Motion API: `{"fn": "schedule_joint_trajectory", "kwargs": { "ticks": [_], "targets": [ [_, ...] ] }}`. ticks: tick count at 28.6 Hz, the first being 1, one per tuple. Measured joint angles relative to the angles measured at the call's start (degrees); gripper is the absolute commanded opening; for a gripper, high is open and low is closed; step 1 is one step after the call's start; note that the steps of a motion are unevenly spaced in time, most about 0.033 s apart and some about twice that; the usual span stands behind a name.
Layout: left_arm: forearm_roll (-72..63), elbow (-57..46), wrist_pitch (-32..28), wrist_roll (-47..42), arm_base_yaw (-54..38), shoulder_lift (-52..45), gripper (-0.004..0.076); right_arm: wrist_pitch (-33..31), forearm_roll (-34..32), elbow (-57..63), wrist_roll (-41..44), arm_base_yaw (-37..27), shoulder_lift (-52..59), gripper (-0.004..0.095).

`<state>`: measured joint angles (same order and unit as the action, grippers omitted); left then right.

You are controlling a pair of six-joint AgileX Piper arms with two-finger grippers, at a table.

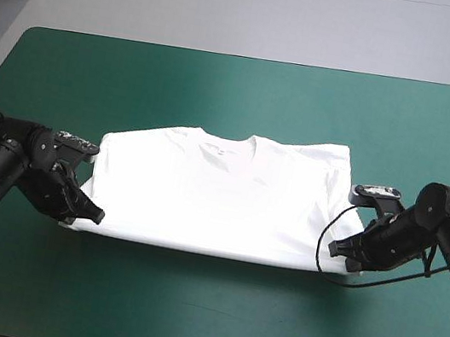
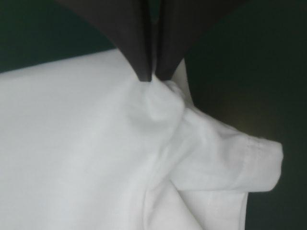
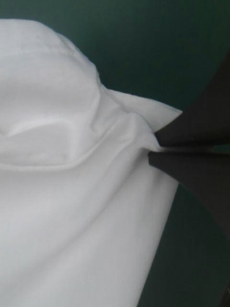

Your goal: Fold the cloth

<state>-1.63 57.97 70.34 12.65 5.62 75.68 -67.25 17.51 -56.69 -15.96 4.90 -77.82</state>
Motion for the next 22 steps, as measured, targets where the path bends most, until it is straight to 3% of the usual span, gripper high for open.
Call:
{"fn": "schedule_joint_trajectory", "kwargs": {
  "ticks": [2, 4, 6, 8, 11, 14, 22],
  "targets": [
    [0.0, -1.8, -0.2, 0.0, 0.0, -0.4, 0.0037, 0.7, 1.0, 2.2, -1.0, 0.0, 1.4, 0.0175],
    [0.1, -3.4, -1.3, 0.0, 0.0, -0.5, 0.0082, 0.9, 1.8, 3.9, -1.6, 0.0, 2.2, 0.0362],
    [0.0, -4.6, -2.0, 0.8, 0.0, -0.5, 0.016, 0.9, 1.8, 5.1, -1.8, 0.0, 2.7, 0.0552],
    [-0.5, -5.7, -2.2, 1.7, 0.0, -0.5, 0.027, 1.5, 1.9, 6.0, -1.7, 0.0, 3.1, 0.068],
    [-1.1, -6.9, -2.4, 1.9, 0.0, -0.5, 0.0468, 3.6, 2.3, 6.9, -1.6, 0.0, 4.0, 0.0701],
    [-1.1, -7.6, -2.6, 1.9, 0.0, -0.5, 0.0587, 7.1, 2.4, 7.2, -1.4, 0.0, 4.7, 0.07],
    [-1.6, -5.6, -6.9, 0.6, 0.0, -0.5, 0.0601, 11.0, 1.0, 0.2, -0.9, 0.0, 5.3, 0.07]
  ]
}}
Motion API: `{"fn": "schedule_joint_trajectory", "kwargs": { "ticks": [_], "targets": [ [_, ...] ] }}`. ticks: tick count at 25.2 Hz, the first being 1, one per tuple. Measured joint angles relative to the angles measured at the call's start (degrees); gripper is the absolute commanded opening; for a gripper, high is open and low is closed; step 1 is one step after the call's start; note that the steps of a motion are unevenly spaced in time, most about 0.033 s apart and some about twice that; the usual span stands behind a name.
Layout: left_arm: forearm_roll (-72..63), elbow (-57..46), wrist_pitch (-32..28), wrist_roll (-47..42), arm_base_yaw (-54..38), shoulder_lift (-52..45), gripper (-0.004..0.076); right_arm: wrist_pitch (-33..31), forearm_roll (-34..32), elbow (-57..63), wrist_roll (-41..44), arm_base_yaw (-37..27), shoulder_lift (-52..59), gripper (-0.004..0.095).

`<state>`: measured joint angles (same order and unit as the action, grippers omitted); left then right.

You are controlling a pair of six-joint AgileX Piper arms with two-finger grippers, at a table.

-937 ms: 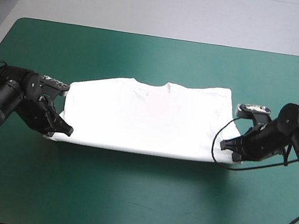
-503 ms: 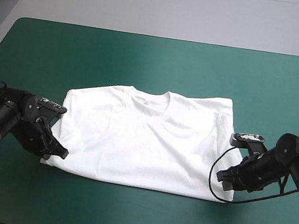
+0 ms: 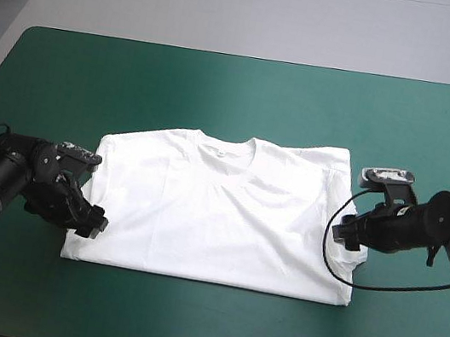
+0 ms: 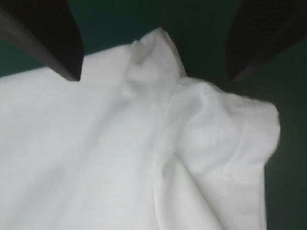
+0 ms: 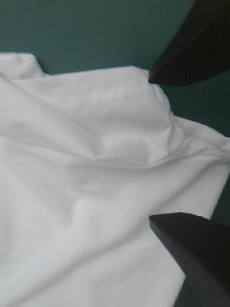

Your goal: Fold the cloth

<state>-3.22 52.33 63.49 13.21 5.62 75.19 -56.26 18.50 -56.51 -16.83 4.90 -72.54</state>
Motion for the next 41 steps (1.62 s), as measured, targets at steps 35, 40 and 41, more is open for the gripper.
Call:
{"fn": "schedule_joint_trajectory", "kwargs": {
  "ticks": [35, 40, 41],
  "targets": [
    [22.2, -14.8, -23.2, -32.3, 0.0, -8.7, 0.0524, -7.1, -9.8, 4.2, 8.4, 0.0, 12.6, 0.0603],
    [22.6, -14.8, -29.6, -34.8, -0.1, -1.0, 0.05, -9.2, -9.8, 4.2, 8.7, 0.0, 15.9, 0.0603],
    [22.2, -14.7, -30.8, -35.4, -0.9, 1.2, 0.0467, -9.6, -9.8, 4.2, 9.0, 0.0, 16.7, 0.0603]
  ]
}}
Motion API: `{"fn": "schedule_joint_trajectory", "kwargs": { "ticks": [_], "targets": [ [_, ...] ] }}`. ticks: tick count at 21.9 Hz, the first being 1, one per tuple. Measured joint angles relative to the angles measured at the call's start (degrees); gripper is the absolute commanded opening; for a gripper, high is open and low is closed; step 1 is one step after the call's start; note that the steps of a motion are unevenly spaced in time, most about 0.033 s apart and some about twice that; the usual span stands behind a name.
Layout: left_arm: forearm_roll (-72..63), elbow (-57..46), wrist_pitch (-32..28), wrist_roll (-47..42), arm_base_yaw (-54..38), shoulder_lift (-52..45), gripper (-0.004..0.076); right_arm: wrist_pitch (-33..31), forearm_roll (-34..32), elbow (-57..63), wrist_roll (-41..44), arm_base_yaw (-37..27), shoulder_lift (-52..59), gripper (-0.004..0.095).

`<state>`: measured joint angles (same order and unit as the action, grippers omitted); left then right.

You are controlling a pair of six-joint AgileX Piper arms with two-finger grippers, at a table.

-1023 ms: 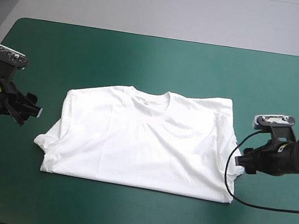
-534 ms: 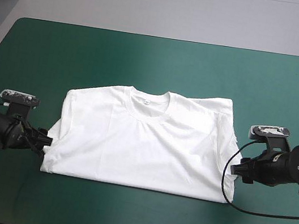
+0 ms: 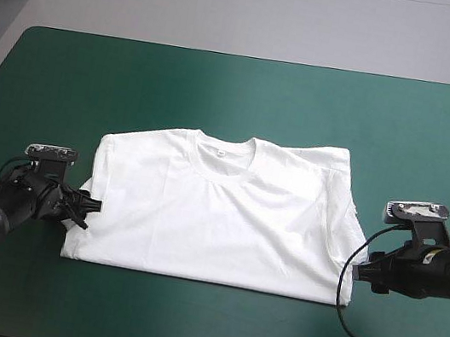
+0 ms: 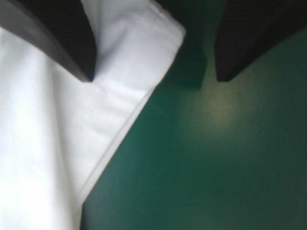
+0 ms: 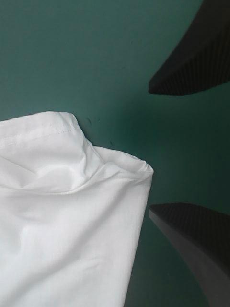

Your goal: Fold the cloth

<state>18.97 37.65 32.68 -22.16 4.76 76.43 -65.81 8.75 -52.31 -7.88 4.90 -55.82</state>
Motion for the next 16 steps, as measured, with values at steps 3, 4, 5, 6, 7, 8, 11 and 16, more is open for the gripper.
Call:
{"fn": "schedule_joint_trajectory", "kwargs": {
  "ticks": [3, 4, 5, 6, 7, 8, 11, 16],
  "targets": [
    [-2.9, 0.4, -2.3, 0.5, -3.4, 1.8, 0.0342, -0.4, 0.0, 0.0, 0.4, 0.0, 0.9, 0.0603],
    [-3.7, 0.4, -3.0, 0.5, -4.4, 1.9, 0.0288, -0.4, 0.0, 0.0, 0.4, 0.0, 1.0, 0.0603],
    [-4.5, 0.5, -3.5, 0.9, -5.3, 2.1, 0.0145, -0.4, 0.0, 0.0, 0.4, 0.0, 1.0, 0.0603],
    [-6.0, 0.5, -4.3, 2.4, -6.5, 2.1, 0.0088, -0.3, 0.0, 0.0, 0.4, 0.0, 1.0, 0.0603],
    [-6.3, 0.5, -4.4, 3.3, -6.9, 2.1, 0.002, -0.1, 0.0, 0.0, 0.4, 0.0, 1.0, 0.0604],
    [-6.7, 0.5, -4.3, 4.1, -7.2, 2.1, 0.0026, 0.1, 0.0, 0.0, 0.4, 0.0, 1.0, 0.0603],
    [-7.6, 0.2, -4.0, 5.5, -7.5, 1.6, 0.0025, 0.9, -0.1, 0.0, 0.4, 0.0, 1.0, 0.0603],
    [-9.9, 0.0, -4.4, 5.8, -7.5, -2.2, 0.0025, 3.1, -0.1, 0.0, 0.4, 0.0, 0.9, 0.0603]
  ]
}}
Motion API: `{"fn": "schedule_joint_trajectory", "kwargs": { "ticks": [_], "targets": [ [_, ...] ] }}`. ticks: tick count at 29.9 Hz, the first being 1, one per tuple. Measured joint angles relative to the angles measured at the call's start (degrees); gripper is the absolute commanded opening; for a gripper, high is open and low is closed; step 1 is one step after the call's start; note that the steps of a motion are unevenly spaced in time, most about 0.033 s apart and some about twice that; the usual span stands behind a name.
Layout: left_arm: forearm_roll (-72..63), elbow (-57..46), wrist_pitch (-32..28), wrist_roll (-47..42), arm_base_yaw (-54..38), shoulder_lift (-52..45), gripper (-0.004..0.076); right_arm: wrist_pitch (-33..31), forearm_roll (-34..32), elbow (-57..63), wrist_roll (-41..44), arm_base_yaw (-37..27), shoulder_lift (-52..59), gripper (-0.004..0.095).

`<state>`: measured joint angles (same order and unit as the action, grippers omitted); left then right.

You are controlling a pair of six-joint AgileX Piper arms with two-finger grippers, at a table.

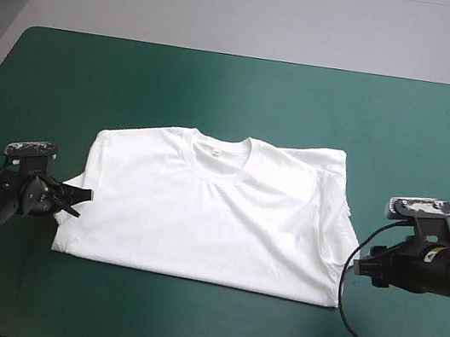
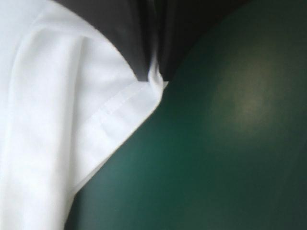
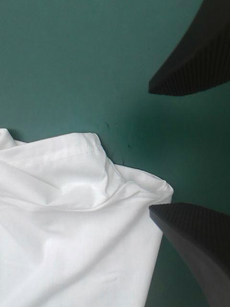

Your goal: Fold the cloth

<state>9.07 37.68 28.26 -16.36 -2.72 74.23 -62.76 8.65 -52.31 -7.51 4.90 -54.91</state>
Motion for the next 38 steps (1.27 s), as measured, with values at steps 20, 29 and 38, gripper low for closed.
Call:
{"fn": "schedule_joint_trajectory", "kwargs": {
  "ticks": [20, 29, 38],
  "targets": [
    [-37.8, -0.2, 1.8, 41.1, 6.0, -7.9, 0.0025, 4.1, 0.1, 0.0, -0.8, 0.0, -0.9, 0.0509],
    [-38.1, -0.2, 2.6, 45.4, 7.6, -0.9, 0.0338, 4.9, 2.5, -0.1, -3.1, 0.0, -1.3, 0.0509],
    [-36.4, 1.1, 4.6, 43.7, 7.6, 1.6, 0.0652, 4.9, 2.6, -0.1, -3.3, 0.0, -1.4, 0.0509]
  ]
}}
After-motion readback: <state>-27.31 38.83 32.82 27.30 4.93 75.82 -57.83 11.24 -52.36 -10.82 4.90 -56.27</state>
